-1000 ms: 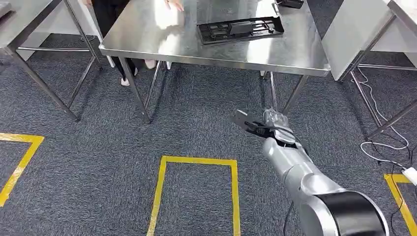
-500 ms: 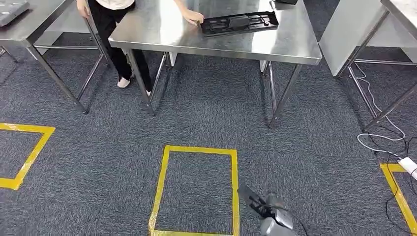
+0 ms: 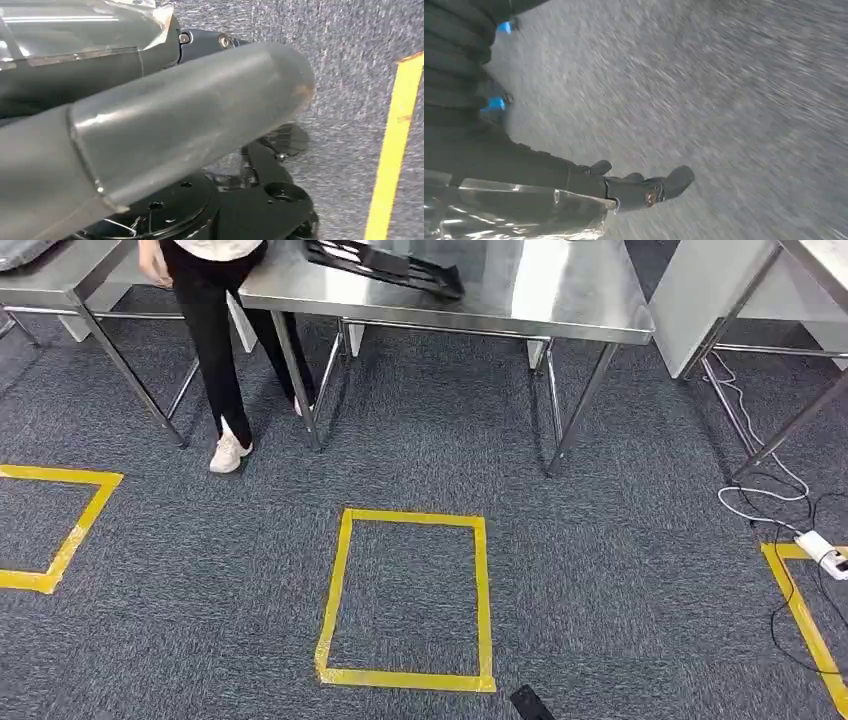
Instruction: Take the parts from the cabinet and place them on the table.
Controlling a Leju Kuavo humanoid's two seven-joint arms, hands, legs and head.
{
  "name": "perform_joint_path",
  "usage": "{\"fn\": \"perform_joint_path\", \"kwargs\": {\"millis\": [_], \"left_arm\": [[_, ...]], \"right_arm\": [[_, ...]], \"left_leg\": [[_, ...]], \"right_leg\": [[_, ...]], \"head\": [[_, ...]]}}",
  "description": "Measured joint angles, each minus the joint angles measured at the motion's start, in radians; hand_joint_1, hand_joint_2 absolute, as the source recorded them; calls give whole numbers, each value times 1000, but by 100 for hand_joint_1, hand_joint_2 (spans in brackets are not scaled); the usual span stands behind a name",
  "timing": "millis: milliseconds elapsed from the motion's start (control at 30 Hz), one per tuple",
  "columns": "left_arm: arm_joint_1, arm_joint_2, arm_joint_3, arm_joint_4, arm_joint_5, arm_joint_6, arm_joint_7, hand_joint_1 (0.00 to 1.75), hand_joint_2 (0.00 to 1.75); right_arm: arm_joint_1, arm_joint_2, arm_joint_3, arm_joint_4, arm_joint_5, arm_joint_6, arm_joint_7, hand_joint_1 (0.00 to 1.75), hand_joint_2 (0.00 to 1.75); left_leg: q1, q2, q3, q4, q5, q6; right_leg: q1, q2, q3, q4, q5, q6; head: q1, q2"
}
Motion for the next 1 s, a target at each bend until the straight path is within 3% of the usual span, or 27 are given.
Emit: {"fn": "perform_joint_path", "kwargs": {"millis": [33,67,100,133,167,200,233,300,333,367,400,433,467,500,533,567,633,667,700,733,767,833,867,900,933,1000], "left_arm": [[-1,0,-2,-2,-6,-1,-3,0,0],[0,0,-5,-2,-8,-3,-5,0,0],[0,0,-5,-1,-9,-5,-6,0,0],[-1,1,-6,-2,-9,-5,-6,0,0],[1,1,-6,-2,-9,-5,-6,0,0],[2,3,-7,-1,-9,-6,-6,0,0],[3,3,-7,-1,-9,-6,-6,0,0],[4,5,-8,-1,-10,-6,-7,0,0],[4,6,-9,-1,-11,-6,-7,0,0],[4,6,-10,-1,-14,-6,-7,0,0],[5,7,-11,-1,-17,-6,-7,0,0],[5,7,-13,-1,-19,-6,-7,0,0],[4,7,-14,-1,-21,-6,-7,0,0],[4,9,-14,-1,-24,-6,-7,0,0],[4,18,-14,-1,-27,-6,-7,0,0],[8,15,-14,0,-28,-6,-7,0,0],[6,18,-14,0,-28,-5,-3,0,0],[5,17,-14,0,-29,-5,-3,0,0],[3,16,-15,-1,-30,-4,-2,0,0],[3,16,-15,0,-31,-5,-2,0,0],[3,16,-15,0,-34,-5,-1,0,0],[3,16,-16,0,-40,-5,2,0,0],[3,16,-17,0,-42,-5,4,0,0],[3,16,-17,0,-42,-5,5,0,0],[3,15,-18,0,-43,-5,5,0,0],[2,14,-19,0,-43,-5,5,0,0]], "right_arm": [[2,-2,-13,0,-9,0,0,0,175],[4,-2,-22,0,-12,0,0,0,175],[9,-2,-27,0,-14,0,0,0,175],[13,-3,-35,1,-16,0,0,0,175],[18,-3,-41,2,-19,0,0,0,175],[24,-4,-47,2,-20,0,0,0,0],[28,-6,-49,3,-20,0,1,0,0],[34,-6,-59,3,-29,-1,2,0,0],[37,-5,-67,4,-35,-3,3,0,0],[41,-5,-75,5,-44,-8,3,0,0],[45,-6,-82,5,-44,-11,5,0,0],[48,-7,-88,6,-43,-12,8,0,0],[49,-8,-90,7,-39,-12,9,0,0],[50,-7,-90,7,-37,-12,10,0,0],[50,-2,-90,8,-35,-13,10,0,0],[49,-4,-92,8,-35,-15,10,0,0],[51,-1,-97,9,-32,-14,10,0,0],[52,-1,-98,10,-28,-14,11,0,0],[54,-4,-98,10,-23,-14,12,0,0],[54,-4,-98,10,-22,-13,14,0,0],[54,-3,-98,10,-21,-12,17,0,0],[57,-5,-101,10,-21,-10,21,0,0],[61,-5,-104,10,-21,-10,21,0,0],[65,-6,-104,11,-21,-10,21,0,0],[68,-7,-105,11,-21,-10,22,0,0],[68,-9,-106,12,-21,-10,22,0,0]], "left_leg": [[-4,0,-8,3,9,-9],[-5,4,-4,0,21,-15],[-2,7,0,-10,30,-20],[1,8,5,-23,42,-32],[2,8,7,-31,51,-40],[7,4,-3,-16,23,-43],[7,4,-11,18,-40,-44],[8,-1,-49,171,-165,-54],[8,-2,-64,244,-188,-57],[8,-2,-63,288,-183,-59],[8,-2,-39,278,-163,-58],[8,-5,14,216,-139,-55],[8,-15,85,118,-115,-50],[8,-43,138,42,-102,-42],[13,-98,179,-12,-129,-24],[9,-90,176,-16,-122,-25],[-2,-62,181,-25,-127,-15],[3,-51,184,-41,-120,-6],[11,-34,189,-61,-108,-1],[11,-26,192,-68,-104,6],[13,-11,191,-69,-103,7],[13,18,188,-68,-103,7],[14,31,187,-68,-103,5],[17,42,187,-68,-104,3],[21,52,188,-67,-104,-2],[31,69,189,-58,-110,-18]], "right_leg": [[14,-1,100,-153,-73,-26],[19,1,100,-184,-93,-35],[19,1,97,-188,-89,-38],[25,2,95,-187,-86,-53],[20,1,92,-191,-75,-64],[0,-3,87,-194,-56,-73],[2,-2,80,-194,-46,-88],[8,1,59,-193,-28,-95],[10,3,48,-191,-21,-95],[12,8,39,-189,-14,-92],[13,14,34,-187,-9,-89],[14,22,33,-185,-6,-85],[15,32,31,-181,-4,-82],[14,39,28,-177,-4,-81],[16,45,8,-174,0,-75],[15,53,11,-174,2,-70],[7,74,2,-176,9,-59],[16,82,-2,-181,14,-52],[14,60,-4,-162,6,-52],[13,33,-27,-132,-15,-51],[11,23,-66,-66,-50,-51],[1,18,-149,93,-107,-43],[-4,17,-174,138,-112,-32],[-10,14,-168,122,-97,-20],[-17,9,-141,67,-68,-4],[-29,-19,-55,-103,2,28]], "head": [[1,0],[-8,0],[-8,0],[-7,0],[-8,0],[-10,0],[-10,0],[-11,0],[-11,0],[-11,0],[-11,0],[-11,0],[-11,0],[-12,0],[-8,0],[-9,0],[-14,0],[-12,0],[-12,0],[-9,0],[-4,0],[-2,0],[-2,0],[-1,0],[-2,0],[-1,0]]}}
